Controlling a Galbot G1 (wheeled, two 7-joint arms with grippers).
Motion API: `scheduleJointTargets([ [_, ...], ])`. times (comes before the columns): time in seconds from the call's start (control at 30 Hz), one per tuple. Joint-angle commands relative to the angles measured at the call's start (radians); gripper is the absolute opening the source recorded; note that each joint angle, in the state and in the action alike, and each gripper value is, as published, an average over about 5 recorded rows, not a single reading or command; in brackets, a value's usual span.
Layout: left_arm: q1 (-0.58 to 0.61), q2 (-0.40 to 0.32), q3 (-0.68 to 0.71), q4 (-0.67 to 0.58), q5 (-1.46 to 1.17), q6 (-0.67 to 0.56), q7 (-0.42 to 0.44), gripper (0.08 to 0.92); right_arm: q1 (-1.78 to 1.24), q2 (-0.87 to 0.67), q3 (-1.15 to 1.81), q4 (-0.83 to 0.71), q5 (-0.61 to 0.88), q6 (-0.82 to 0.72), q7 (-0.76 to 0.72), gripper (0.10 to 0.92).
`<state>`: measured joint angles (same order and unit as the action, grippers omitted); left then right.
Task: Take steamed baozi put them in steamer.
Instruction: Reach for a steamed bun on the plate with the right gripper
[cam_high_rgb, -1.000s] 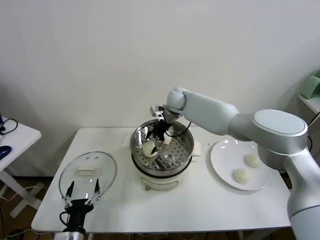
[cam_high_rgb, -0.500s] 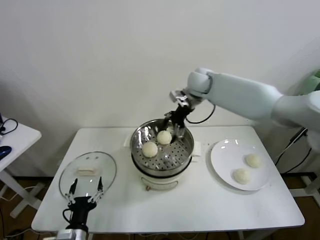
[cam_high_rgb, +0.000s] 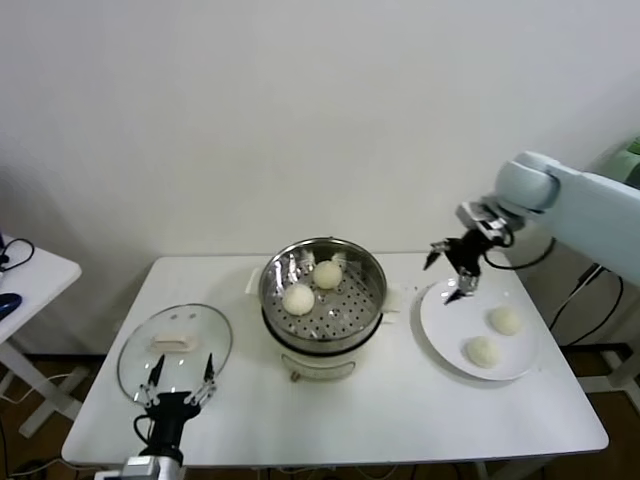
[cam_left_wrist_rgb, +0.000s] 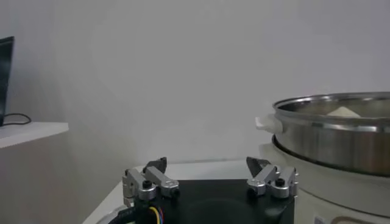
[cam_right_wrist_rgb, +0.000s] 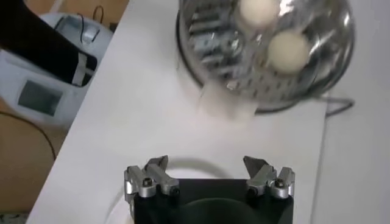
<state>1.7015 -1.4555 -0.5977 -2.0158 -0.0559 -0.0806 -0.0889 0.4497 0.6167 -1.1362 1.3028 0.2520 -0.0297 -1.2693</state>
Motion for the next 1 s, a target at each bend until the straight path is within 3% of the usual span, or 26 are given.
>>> scheduleJointTargets([
  [0.03,0.014,0.008,0.001,-0.001,0.008,-0.001,-0.003,0.823,-0.403,-0.144,0.325,-0.067,-0.296,0.061,-0.009,0.823],
  [0.5,0.007,-0.035,-0.001,0.011,0.047,-0.001,-0.003,0.823,-0.539,-0.018,0.447,-0.230,-0.395,0.093,0.029,0.823],
  [1.0,-0.003,-0.043,-0.001,0.026,0.075,0.000,-0.016,0.823,-0.554,0.083,0.455,-0.298,-0.438,0.109,0.057,0.823],
])
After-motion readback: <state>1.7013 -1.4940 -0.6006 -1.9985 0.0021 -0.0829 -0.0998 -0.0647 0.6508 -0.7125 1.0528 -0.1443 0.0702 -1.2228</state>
